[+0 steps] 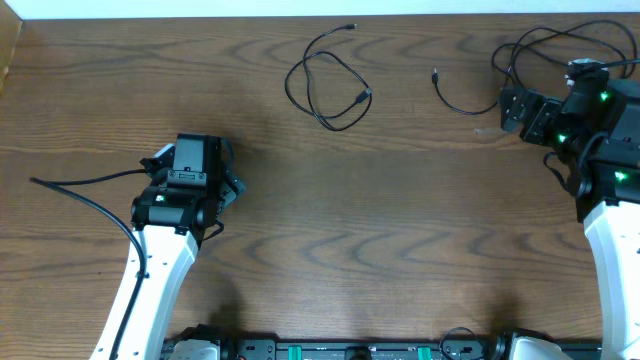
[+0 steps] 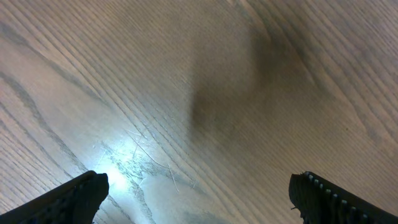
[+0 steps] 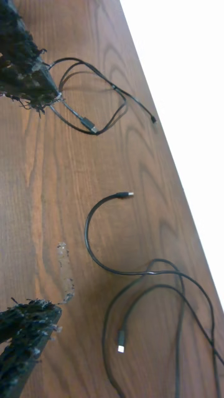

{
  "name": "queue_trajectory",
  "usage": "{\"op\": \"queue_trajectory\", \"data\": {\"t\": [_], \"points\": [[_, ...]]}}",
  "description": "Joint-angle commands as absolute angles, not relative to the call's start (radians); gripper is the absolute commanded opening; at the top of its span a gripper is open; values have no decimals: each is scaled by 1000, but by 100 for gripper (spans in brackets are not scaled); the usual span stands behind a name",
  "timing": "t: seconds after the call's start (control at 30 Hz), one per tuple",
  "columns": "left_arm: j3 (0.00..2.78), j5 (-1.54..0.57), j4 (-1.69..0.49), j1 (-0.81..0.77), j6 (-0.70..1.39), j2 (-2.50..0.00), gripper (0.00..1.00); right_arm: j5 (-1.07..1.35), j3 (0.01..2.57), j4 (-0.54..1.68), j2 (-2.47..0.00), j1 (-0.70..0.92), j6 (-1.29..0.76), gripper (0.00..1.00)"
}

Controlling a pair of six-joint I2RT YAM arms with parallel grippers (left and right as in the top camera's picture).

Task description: Untangle cables

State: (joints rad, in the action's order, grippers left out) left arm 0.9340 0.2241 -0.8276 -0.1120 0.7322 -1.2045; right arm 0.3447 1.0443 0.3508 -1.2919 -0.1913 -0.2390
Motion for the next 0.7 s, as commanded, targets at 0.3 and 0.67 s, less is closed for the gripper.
{"op": "queue_trajectory", "data": {"t": [0.3,0.67], "points": [[953,248,-830,-108,726,-1208,98,350,1047,403,-1282,-189,-257,99],[953,248,-830,-108,726,-1208,98,350,1047,476,-1282,-189,-257,99]]}}
